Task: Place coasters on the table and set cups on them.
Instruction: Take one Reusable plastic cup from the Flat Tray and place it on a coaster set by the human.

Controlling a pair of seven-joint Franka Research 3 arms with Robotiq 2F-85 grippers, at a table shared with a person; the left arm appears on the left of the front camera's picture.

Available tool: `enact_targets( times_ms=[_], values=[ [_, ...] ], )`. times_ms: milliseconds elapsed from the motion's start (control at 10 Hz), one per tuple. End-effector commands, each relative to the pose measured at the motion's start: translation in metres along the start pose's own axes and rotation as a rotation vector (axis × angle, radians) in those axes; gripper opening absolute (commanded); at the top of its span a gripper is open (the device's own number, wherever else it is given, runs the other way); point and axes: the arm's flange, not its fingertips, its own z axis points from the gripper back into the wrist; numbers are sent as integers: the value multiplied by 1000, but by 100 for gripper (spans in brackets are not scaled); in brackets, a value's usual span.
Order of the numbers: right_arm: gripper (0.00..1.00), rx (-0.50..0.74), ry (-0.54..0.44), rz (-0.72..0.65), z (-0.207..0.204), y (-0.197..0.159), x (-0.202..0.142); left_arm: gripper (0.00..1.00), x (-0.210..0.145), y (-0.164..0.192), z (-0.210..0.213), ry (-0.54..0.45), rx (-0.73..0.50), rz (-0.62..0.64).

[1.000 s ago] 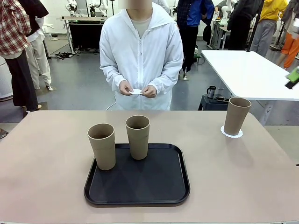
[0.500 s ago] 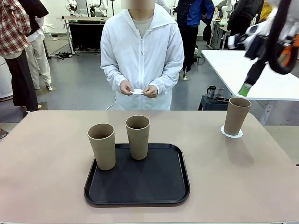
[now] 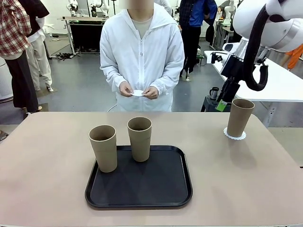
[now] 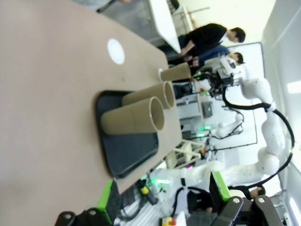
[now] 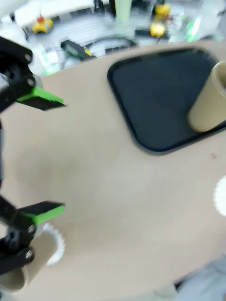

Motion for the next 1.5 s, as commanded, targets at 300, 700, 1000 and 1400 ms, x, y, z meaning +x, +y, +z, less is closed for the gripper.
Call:
enact_targets(
  times_ms=[300, 700, 1000, 1400],
  values=[
    [100, -25, 37, 3, 3, 1, 4, 100, 0, 0, 1, -8, -16, -12],
    [100, -14, 21, 13, 3, 0, 2, 100, 0, 0, 1, -8, -16, -12],
    [100, -132, -180, 195, -44, 3, 16, 100, 0, 0, 1, -8, -16, -12],
    [100, -147, -467, 345, -104, 15, 20, 100, 0, 0, 1, -8, -16, -12]
  ],
)
